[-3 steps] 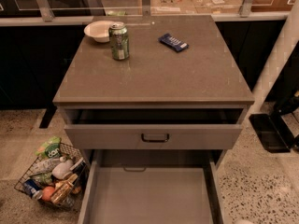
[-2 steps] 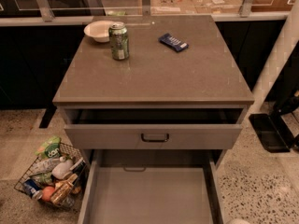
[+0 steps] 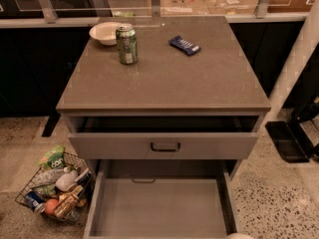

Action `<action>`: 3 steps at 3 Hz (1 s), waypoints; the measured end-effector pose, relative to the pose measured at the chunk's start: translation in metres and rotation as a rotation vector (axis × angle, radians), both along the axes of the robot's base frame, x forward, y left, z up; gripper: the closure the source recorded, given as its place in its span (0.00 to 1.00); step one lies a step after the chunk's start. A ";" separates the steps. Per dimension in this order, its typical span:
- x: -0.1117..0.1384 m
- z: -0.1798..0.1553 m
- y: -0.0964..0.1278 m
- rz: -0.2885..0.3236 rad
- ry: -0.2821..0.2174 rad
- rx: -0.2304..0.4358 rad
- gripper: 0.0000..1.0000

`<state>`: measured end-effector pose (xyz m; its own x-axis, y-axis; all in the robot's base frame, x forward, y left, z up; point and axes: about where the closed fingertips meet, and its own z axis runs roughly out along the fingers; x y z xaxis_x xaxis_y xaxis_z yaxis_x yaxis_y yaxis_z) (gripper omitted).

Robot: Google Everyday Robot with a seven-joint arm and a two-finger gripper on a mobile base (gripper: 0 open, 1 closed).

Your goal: Close middle drawer

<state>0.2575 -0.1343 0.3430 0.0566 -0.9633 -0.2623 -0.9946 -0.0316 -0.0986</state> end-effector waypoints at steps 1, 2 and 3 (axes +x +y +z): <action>0.020 0.001 0.008 0.011 -0.083 -0.031 1.00; 0.042 0.009 0.010 0.014 -0.167 -0.073 1.00; 0.063 0.018 0.007 0.012 -0.234 -0.112 1.00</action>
Offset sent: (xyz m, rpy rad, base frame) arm 0.0699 0.0140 0.0210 -0.1268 -0.2748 0.0174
